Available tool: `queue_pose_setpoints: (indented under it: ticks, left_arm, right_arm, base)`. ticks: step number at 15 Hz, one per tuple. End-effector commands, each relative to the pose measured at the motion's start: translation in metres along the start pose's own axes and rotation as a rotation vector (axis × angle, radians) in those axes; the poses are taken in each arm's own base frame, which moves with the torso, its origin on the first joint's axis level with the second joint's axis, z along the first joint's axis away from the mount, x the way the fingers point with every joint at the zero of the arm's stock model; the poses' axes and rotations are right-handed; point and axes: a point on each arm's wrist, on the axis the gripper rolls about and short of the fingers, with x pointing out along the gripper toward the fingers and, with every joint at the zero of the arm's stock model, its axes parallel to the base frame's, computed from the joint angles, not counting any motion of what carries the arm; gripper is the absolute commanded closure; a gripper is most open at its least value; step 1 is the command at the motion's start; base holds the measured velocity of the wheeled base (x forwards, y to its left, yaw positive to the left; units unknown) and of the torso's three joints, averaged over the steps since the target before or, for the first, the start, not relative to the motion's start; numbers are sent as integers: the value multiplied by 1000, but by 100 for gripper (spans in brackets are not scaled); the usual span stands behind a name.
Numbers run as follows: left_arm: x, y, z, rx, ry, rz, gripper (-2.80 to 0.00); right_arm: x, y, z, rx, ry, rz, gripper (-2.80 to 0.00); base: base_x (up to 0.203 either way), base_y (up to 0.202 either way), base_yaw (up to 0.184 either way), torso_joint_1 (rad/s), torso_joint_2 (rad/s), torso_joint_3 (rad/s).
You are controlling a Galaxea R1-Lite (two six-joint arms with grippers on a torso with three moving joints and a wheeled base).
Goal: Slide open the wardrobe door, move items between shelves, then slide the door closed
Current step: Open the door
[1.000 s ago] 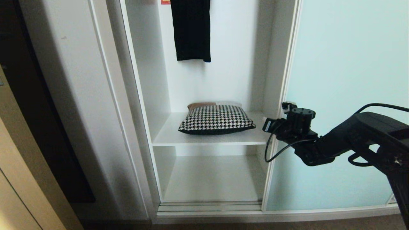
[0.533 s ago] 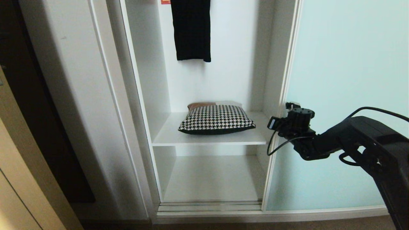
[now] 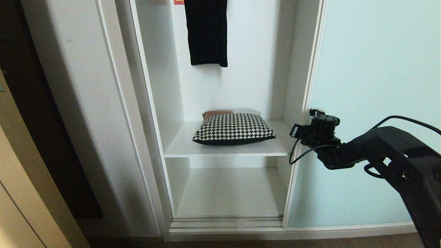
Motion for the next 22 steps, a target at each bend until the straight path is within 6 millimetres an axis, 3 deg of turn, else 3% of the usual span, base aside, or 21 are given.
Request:
queue_pose_setpoints:
  ticks: [1, 7, 10, 12, 15, 19, 22]
  left_arm:
    - [0, 0, 0, 0, 1, -1, 0]
    - [0, 0, 0, 0, 0, 0, 0]
    - [0, 0, 0, 0, 1, 1, 0]
    - [0, 0, 0, 0, 1, 1, 0]
    - [0, 0, 0, 0, 1, 1, 0]
    - [0, 0, 0, 0, -1, 1, 0]
    - [0, 0, 0, 0, 1, 1, 0]
  right_arm:
    - [8, -10, 1, 4, -9, -19, 0]
    - [4, -17, 10, 2, -19, -34, 0]
    - [-17, -6, 6, 1, 25, 8, 0]
    - [-43, 11, 2, -3, 61, 82, 0]
    - [-89, 33, 19, -12, 54, 185, 0]
    - [-155, 39, 39, -43, 48, 264, 0]
    - [-216, 41, 37, -80, 94, 293, 0]
  base:
    - [0, 0, 0, 0, 0, 0]
    - [0, 0, 0, 0, 0, 0]
    - [0, 0, 0, 0, 0, 0]
    - [0, 0, 0, 0, 0, 0]
    - [0, 0, 0, 0, 0, 0]
    - [0, 0, 0, 0, 0, 0]
    - [0, 0, 0, 0, 0, 0]
